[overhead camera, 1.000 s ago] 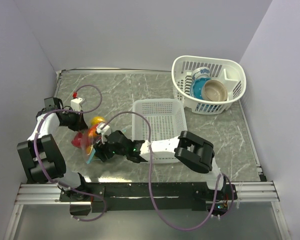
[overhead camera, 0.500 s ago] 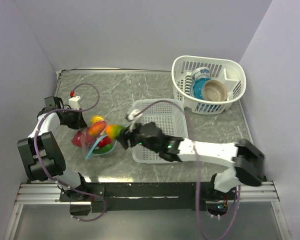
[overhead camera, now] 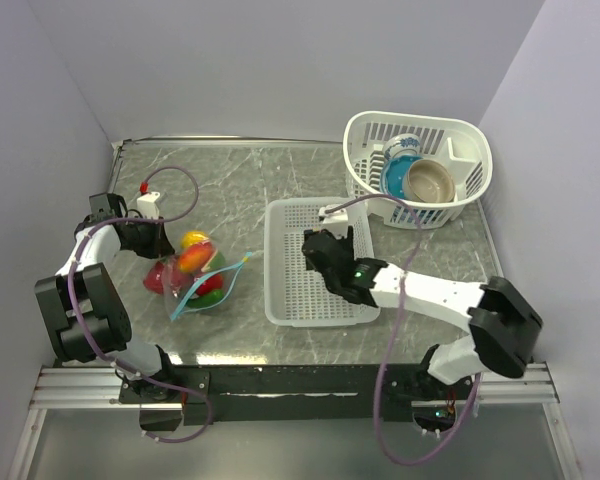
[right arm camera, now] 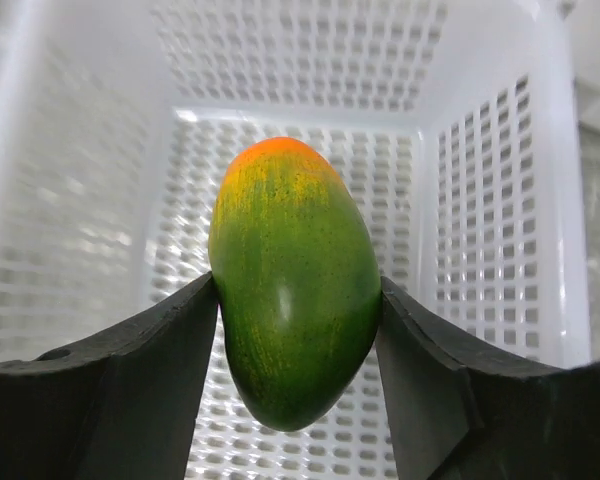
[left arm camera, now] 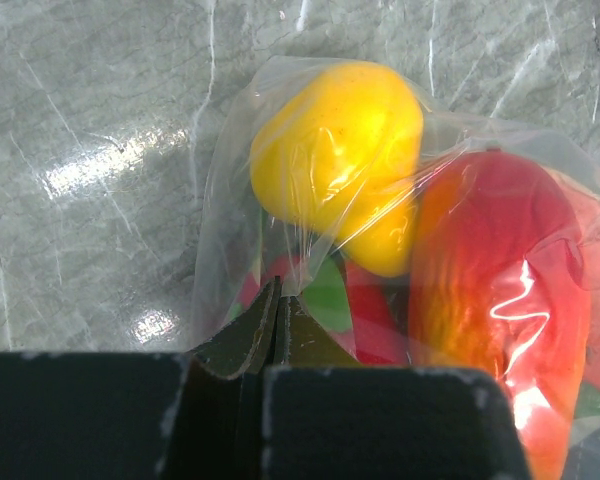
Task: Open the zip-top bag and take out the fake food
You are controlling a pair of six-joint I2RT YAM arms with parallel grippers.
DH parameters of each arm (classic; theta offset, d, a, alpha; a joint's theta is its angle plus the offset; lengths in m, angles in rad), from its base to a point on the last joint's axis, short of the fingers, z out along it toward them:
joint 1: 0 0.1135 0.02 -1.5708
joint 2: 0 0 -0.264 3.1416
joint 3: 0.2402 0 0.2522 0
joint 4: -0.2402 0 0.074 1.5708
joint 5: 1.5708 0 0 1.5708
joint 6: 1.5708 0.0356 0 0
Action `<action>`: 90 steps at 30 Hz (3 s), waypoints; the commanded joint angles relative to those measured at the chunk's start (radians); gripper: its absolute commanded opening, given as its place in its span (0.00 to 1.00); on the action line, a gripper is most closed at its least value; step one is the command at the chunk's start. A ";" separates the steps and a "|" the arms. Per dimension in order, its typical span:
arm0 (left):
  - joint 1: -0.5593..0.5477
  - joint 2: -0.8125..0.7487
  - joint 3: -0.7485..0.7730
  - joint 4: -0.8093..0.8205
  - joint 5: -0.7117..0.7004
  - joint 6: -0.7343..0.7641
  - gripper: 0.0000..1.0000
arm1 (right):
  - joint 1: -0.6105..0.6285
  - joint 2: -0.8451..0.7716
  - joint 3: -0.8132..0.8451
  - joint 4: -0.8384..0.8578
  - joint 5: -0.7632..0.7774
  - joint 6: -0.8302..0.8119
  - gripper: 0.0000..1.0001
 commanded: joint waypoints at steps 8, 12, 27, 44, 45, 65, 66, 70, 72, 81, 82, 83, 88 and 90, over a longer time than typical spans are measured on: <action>-0.010 -0.047 0.005 -0.067 0.014 0.028 0.01 | 0.026 0.019 0.208 -0.071 0.078 -0.031 0.88; -0.011 -0.037 0.010 -0.076 0.034 0.030 0.01 | 0.141 -0.009 0.190 0.042 0.043 -0.177 0.88; -0.037 -0.022 -0.026 -0.027 0.017 0.001 0.01 | 0.284 0.200 0.225 0.321 -0.480 -0.277 0.32; -0.051 -0.030 -0.039 -0.039 0.004 0.010 0.01 | 0.293 0.446 0.384 0.318 -0.643 -0.217 0.71; -0.051 -0.030 -0.038 -0.041 0.000 0.011 0.01 | 0.293 0.466 0.391 0.317 -0.658 -0.214 0.73; -0.049 -0.071 0.042 -0.156 0.037 0.016 0.01 | 0.290 0.599 0.435 0.278 -0.658 -0.217 0.27; -0.051 -0.070 0.080 -0.170 0.046 0.008 0.01 | 0.289 0.589 0.429 0.280 -0.665 -0.220 0.23; -0.049 -0.096 0.164 -0.216 0.106 -0.027 0.01 | 0.287 0.580 0.411 0.271 -0.663 -0.226 0.09; -0.051 -0.109 0.206 -0.248 0.132 -0.033 0.01 | 0.287 0.564 0.400 0.271 -0.652 -0.222 0.00; -0.049 -0.169 0.169 -0.251 0.076 -0.004 0.01 | 0.292 0.504 0.351 0.255 -0.596 -0.222 0.00; -0.049 -0.177 0.166 -0.239 0.051 -0.002 0.01 | 0.290 0.497 0.336 0.254 -0.583 -0.220 0.00; -0.051 -0.183 0.165 -0.234 0.042 -0.002 0.01 | 0.290 0.489 0.326 0.255 -0.577 -0.219 0.00; -0.051 -0.174 0.169 -0.219 -0.004 0.007 0.01 | 0.290 0.360 0.282 0.182 -0.484 -0.240 0.00; -0.049 -0.157 0.131 -0.182 -0.042 0.014 0.01 | 0.284 0.263 0.266 0.147 -0.416 -0.249 0.00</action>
